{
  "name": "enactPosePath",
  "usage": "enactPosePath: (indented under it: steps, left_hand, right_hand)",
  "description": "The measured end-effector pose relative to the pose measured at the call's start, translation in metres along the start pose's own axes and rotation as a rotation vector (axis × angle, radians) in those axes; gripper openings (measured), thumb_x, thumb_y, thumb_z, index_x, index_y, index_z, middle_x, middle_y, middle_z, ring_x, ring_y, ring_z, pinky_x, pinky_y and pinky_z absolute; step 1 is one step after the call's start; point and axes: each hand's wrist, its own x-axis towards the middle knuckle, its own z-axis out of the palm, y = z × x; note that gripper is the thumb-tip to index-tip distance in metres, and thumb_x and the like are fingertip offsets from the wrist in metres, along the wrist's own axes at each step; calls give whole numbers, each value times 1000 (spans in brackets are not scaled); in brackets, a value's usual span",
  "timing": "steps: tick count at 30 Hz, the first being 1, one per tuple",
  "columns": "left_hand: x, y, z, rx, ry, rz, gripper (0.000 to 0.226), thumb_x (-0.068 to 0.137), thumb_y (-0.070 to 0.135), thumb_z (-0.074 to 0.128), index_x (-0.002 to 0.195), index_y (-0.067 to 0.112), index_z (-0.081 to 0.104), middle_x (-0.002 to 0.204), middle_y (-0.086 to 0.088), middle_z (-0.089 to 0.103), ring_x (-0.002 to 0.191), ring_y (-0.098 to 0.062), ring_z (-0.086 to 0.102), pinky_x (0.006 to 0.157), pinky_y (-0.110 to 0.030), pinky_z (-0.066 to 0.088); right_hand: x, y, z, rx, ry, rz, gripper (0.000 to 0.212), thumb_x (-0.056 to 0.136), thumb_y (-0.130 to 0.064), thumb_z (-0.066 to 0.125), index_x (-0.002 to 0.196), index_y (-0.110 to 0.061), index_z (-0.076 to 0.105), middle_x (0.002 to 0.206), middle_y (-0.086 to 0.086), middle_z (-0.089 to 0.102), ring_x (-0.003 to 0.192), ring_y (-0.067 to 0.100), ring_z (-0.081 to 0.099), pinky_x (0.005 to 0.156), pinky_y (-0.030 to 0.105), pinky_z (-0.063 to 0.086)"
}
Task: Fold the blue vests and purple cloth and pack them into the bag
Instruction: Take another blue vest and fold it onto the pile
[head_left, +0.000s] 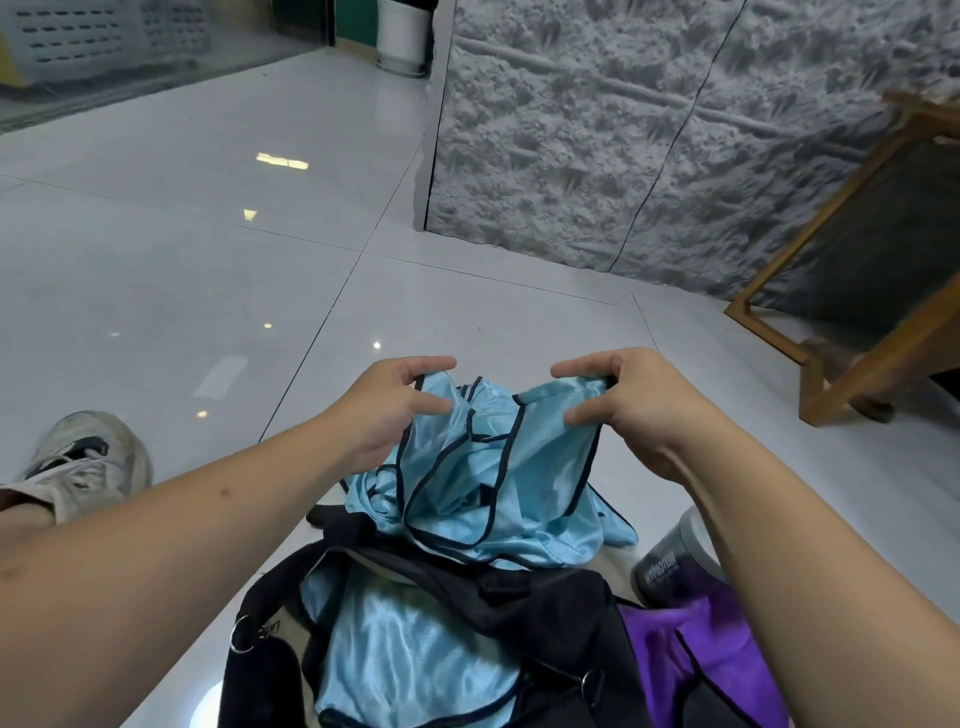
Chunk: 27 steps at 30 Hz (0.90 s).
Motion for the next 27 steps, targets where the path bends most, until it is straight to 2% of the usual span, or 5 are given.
enactPosePath:
  steps: [5,8,14,20,27]
  left_hand:
    - [0,20,-4,396,69,109,48,80,-9,77,110,29,78,118,2,70,102,-16,69,90,-29,58]
    - [-1,34,1,722,138,175,30,88,-2,73,102,24,79,82,5,63,60,-10,56,52,-15,44]
    - [-1,39,7,1018,183,186,9,94,19,76,102,21,79,101,-1,65,88,-19,61,74,-27,45]
    - [-2,83,4,945,291,442,12,100,27,66,100,17,72,111,-2,46,104,-19,47,90,-28,36]
    - [-18,200,17,824,364,584,34,105,24,55,84,-2,60,74,-16,53,67,-25,45,55,-32,31]
  right_hand:
    - [-2,-4,3,-323,101,11,29,85,8,74,90,-19,83,93,8,78,93,34,75,85,48,64]
    - [-3,-7,6,-380,154,-3,13,92,-7,75,89,-17,83,89,9,78,89,34,74,81,47,64]
    - [-2,-14,0,-463,254,-116,14,98,-22,72,86,-17,77,85,4,72,77,21,65,61,29,49]
    - [-10,-50,-22,-481,418,-255,15,101,-20,67,87,-20,72,74,-11,58,70,11,54,57,27,38]
    - [-22,-146,-84,-479,596,-408,24,102,-18,63,92,2,72,85,21,70,81,40,65,68,45,53]
